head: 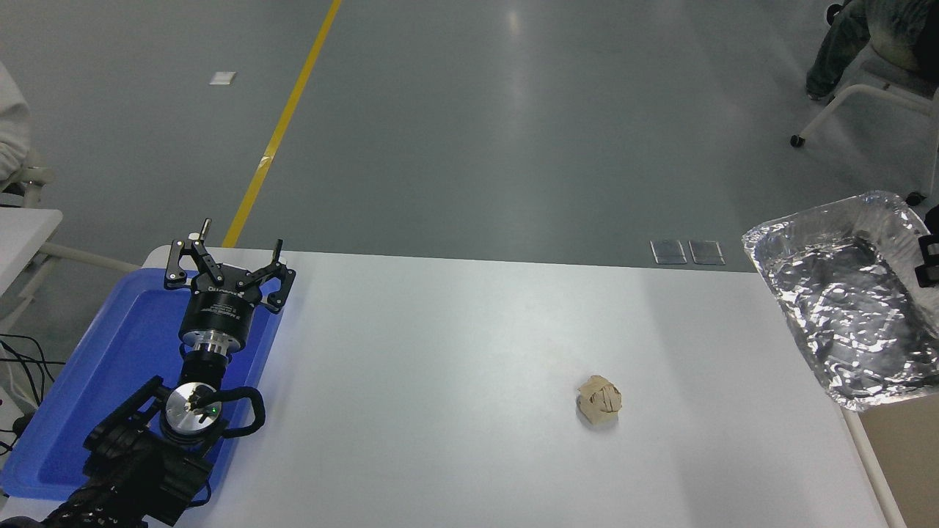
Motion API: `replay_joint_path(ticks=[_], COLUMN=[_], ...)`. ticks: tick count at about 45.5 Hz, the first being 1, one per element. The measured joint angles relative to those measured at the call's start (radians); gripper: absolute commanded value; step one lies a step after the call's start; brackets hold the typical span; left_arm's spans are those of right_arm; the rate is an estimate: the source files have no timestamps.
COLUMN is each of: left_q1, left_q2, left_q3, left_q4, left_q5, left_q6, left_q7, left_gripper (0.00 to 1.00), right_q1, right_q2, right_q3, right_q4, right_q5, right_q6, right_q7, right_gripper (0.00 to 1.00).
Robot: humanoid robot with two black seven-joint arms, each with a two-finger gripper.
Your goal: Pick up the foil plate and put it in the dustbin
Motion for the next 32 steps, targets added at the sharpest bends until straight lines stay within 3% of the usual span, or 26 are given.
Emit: replay_joint_path(ticks=[19, 32], left_q1=[0.000, 0.000], left_q2=[0.000, 0.000], left_q3=[0.000, 0.000], left_q4=[0.000, 0.000], left_q5=[-0.001, -0.002], left_q6=[0.000, 0.001], left_q7=[0.000, -0.002], left_gripper=[1.00, 1.00], right_q1=[-0.129, -0.390], right_q2=[-0.143, -0.240], right_q3=[0.062, 0.281], right_q4=[-0.258, -0.457], right_q5=[-0.148, -0.270], right_q6=[0.028, 0.009], right_q7=[0.010, 0.012], right_gripper=[0.00, 0.00])
